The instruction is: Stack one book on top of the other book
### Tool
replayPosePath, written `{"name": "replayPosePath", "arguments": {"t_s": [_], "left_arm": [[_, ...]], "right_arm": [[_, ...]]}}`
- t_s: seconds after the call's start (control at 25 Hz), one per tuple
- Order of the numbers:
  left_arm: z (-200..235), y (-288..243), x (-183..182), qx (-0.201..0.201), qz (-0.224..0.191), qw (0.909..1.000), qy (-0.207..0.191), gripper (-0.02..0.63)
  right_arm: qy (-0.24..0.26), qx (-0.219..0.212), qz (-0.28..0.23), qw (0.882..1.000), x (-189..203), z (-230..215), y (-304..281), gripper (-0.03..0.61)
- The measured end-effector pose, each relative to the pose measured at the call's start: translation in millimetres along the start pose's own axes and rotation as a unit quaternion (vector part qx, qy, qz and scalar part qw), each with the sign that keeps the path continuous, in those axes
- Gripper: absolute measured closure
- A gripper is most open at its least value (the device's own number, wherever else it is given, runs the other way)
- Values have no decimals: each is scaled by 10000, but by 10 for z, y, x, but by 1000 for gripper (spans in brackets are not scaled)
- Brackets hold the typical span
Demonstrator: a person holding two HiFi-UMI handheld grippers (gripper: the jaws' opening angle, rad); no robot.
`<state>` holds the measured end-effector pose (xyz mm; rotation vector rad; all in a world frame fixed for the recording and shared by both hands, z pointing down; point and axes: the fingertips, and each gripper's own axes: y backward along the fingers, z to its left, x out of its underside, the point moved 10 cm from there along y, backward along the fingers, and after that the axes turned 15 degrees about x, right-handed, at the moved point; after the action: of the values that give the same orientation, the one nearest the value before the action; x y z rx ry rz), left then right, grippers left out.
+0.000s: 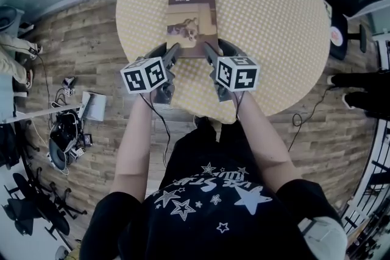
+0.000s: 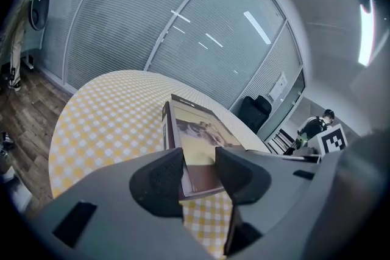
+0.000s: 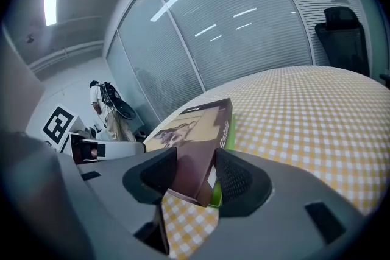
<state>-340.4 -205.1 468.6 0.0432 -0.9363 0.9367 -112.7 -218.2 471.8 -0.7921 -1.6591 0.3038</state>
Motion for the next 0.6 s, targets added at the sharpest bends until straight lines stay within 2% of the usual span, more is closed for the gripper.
{"name": "replayPosePath", "arguments": {"t_s": [0.4,0.6], "left_arm": [[77,-85,97,-106,111,9999,39,452],[110,-100,91,-116,94,9999,-34,452]], "right_arm": [[338,74,152,9993,51,-28,-116,371],[264,122,69,9996,70,-31,-123,371]]}}
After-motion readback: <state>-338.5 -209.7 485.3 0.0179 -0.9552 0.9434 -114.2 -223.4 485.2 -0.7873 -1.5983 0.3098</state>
